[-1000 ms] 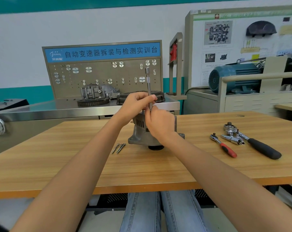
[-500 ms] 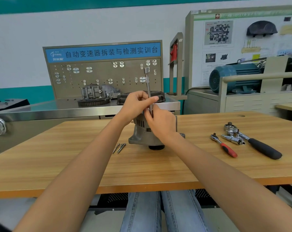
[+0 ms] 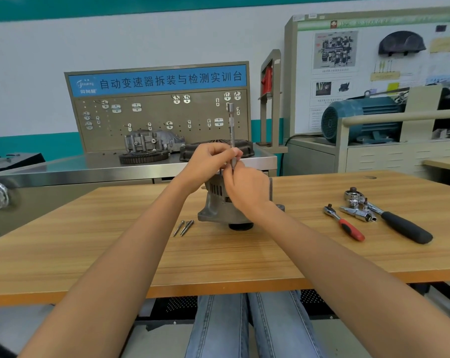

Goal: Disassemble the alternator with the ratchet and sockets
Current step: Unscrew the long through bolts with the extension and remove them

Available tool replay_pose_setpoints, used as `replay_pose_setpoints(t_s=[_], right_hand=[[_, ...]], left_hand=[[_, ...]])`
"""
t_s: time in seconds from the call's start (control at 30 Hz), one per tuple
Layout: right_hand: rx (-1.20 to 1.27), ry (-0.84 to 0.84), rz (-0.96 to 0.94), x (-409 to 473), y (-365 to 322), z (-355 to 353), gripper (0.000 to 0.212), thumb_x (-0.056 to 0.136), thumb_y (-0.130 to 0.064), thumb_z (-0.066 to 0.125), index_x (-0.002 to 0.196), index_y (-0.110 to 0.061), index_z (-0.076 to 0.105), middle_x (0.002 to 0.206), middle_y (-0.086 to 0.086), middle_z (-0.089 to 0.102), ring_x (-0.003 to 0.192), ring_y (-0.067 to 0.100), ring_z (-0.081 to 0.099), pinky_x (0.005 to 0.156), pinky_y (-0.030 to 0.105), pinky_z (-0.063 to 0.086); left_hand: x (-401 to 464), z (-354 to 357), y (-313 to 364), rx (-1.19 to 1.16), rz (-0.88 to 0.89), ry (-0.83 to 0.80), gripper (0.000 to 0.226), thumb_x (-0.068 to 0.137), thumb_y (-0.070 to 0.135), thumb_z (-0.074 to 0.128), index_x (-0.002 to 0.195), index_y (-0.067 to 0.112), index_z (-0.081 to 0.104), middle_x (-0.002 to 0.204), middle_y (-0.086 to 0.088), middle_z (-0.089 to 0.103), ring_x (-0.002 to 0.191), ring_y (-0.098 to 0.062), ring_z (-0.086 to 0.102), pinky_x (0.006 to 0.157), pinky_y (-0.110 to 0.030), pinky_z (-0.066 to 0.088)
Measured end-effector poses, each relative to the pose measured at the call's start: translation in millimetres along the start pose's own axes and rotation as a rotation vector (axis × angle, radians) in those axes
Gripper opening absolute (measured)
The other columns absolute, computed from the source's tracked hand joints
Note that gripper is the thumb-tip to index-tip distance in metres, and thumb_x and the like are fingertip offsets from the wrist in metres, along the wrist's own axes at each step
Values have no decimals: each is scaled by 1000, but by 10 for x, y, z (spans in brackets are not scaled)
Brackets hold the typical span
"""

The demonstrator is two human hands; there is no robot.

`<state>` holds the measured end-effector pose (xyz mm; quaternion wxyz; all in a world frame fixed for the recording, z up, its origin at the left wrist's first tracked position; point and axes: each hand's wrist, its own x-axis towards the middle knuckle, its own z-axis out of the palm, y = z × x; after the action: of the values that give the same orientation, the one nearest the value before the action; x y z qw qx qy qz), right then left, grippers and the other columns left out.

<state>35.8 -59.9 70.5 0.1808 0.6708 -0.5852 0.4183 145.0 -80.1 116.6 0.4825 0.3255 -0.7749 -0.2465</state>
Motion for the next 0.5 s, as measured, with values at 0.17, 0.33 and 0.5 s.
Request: replay_pose_setpoints(t_s=[0.17,0.33,0.5], right_hand=[[6,3,-5,1,44,19,36,101,-37,32,102,-9,55,72,2,56,61,16,53,57,30,45],[22,2,-30,-9,81,24,38,100,-41,35,111,-9,50,77,3,62,65,18,59,57,31,47],[-52,11,-72,-22,108,35,40,101,-43,32,117,-10,47,81,3,64,67,18,61,55,27,43]], left_hand=[[21,21,-10,25,-22,47,23,88,27,68,66,21,61,68,3,60,67,-7,56,72,-27,50],[53,48,-28,40,-40,114,34,81,28,76,63,19,48,58,5,56,55,-6,53,58,-22,49],[52,47,-7,35,-63,96,36,82,29,75,86,-1,57,80,-15,57,74,-23,56,77,-44,53]])
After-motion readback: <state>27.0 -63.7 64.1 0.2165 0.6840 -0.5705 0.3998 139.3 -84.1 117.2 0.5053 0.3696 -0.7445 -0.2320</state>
